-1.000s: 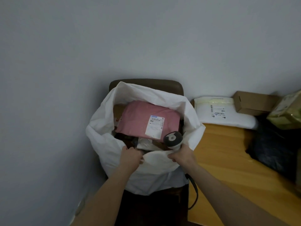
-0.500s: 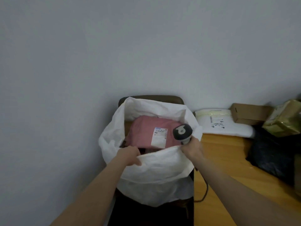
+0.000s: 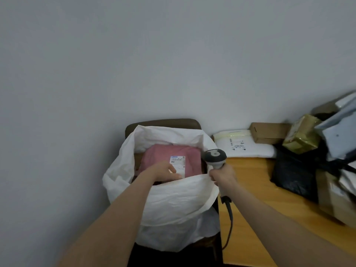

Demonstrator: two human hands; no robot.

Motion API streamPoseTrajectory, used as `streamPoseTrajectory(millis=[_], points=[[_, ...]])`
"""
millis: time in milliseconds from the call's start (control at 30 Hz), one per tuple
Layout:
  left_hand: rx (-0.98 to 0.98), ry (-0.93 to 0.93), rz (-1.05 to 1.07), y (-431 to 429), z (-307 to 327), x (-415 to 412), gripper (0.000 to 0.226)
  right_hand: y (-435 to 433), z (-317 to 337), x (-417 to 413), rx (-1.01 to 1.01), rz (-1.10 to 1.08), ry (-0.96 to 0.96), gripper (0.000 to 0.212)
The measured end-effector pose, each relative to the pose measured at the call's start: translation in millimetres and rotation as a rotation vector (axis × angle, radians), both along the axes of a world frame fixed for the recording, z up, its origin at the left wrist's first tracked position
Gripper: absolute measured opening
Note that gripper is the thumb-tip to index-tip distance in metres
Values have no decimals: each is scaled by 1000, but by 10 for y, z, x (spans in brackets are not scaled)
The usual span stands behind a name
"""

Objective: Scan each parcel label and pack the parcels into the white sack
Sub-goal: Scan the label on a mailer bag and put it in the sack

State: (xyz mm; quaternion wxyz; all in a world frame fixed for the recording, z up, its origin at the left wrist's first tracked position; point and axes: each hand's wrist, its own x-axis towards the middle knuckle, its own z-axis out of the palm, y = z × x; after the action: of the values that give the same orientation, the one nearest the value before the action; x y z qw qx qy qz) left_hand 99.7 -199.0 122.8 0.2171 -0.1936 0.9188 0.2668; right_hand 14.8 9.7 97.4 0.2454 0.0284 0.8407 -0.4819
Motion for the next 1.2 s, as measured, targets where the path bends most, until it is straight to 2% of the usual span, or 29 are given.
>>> streamPoseTrajectory(millis=[200,300,467,700,800,933,1100,1200], points=[[-225,166,-117,397,17,-475,28,293,184,-5,-313,-263,-195,10],[-308,223,-181,692,48,-721,16,530,265,-21,-351,-364,-249,10],[-276,243,-233,1286,62,-1098,41,1085,444,-87,-343,-431,-270,13],[-285,292,-374,2453,154,-1498,39,2199,559,-252,-280,-508,-210,14],[-296,317,-403,3069,199,-1643,41,2809,565,-340,-296,-554,-167,8],[-283,329,-486,3979,225,-1803,42,3688,573,-502,-277,-601,-97,11],[-285,356,-498,4917,241,-1939,35,4543,624,-694,-261,-639,-48,14],[-287,349,-506,5248,227,-2073,39,4872,650,-837,-267,-657,-50,13]])
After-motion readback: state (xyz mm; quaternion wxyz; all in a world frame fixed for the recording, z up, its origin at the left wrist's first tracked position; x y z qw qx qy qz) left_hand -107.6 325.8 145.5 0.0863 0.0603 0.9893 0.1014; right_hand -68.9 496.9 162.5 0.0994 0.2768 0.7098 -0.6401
